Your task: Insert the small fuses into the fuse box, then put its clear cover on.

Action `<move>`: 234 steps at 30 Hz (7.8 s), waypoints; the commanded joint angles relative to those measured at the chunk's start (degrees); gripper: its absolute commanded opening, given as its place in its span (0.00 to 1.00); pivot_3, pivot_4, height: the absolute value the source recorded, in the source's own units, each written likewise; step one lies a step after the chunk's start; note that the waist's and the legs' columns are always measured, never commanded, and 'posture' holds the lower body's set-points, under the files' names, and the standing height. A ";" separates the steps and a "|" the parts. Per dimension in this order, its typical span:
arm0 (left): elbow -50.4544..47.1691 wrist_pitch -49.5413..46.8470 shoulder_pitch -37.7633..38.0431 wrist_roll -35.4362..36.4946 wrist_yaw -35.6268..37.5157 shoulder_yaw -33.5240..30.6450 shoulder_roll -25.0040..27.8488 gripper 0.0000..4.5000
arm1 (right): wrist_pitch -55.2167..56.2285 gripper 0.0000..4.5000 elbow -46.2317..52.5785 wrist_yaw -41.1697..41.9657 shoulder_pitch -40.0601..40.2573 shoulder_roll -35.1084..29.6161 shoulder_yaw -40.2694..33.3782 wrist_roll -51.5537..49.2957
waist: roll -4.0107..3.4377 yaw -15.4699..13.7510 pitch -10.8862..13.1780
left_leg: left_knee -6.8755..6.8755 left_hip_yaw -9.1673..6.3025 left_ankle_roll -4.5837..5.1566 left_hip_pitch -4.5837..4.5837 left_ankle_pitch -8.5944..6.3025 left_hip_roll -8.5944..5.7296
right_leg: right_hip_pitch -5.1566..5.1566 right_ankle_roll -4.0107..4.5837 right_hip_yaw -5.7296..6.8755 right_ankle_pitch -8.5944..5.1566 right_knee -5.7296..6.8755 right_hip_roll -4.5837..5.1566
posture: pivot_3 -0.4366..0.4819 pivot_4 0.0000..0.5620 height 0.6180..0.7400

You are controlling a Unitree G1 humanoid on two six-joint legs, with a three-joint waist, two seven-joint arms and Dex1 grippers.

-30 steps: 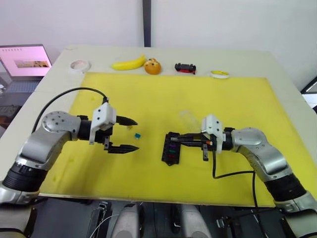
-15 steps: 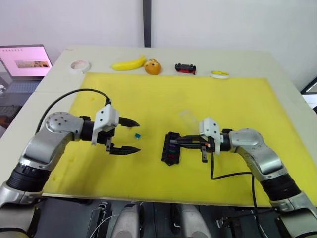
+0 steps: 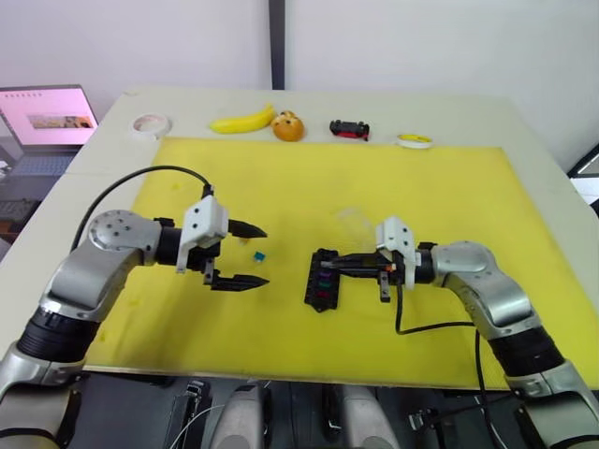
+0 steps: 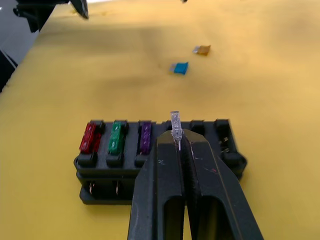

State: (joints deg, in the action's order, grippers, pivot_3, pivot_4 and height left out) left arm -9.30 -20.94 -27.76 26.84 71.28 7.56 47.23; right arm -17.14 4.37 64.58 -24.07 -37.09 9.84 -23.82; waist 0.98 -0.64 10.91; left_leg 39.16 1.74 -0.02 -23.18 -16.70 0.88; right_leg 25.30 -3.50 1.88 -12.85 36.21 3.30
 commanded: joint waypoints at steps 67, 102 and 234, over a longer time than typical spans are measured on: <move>-5.29 -1.97 -1.35 -2.44 2.39 0.79 -2.15 0.99 | 1.73 0.00 0.46 0.76 1.72 2.69 -1.42 3.16 | 0.00 -0.01 -0.01 | 0.07 -0.01 -0.01 0.04 0.00 -0.04 | -0.01 -0.04 0.00 0.03 0.16 0.00 | 0.48 0.27 0.98; -5.35 -1.76 -1.46 -2.92 1.32 0.57 -2.34 0.99 | 5.26 0.00 -2.85 1.42 1.42 1.93 2.38 9.00 | 0.00 0.08 -0.03 | 0.01 -0.01 0.03 0.82 -0.02 -0.03 | -0.74 -0.03 -0.01 0.02 0.14 -0.03 | 0.48 0.27 0.98; 7.62 -13.59 14.19 6.09 0.71 -25.17 14.03 1.00 | -9.20 0.98 -0.53 9.73 -1.01 -27.09 -19.09 -2.95 | -0.05 0.23 0.00 | -0.09 0.25 0.07 0.75 -0.06 0.06 | -0.58 0.11 -0.05 -0.09 -0.03 0.15 | 0.48 0.27 0.98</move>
State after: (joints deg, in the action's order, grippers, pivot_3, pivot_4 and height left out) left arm 0.18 -33.82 -12.00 30.84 73.00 -15.62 62.08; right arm -25.50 1.19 75.16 -23.09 -65.09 -8.02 -24.74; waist 0.93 -0.40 10.91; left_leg 39.07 2.00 0.05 -22.43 -16.76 0.94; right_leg 24.72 -3.39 1.83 -12.93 36.18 3.45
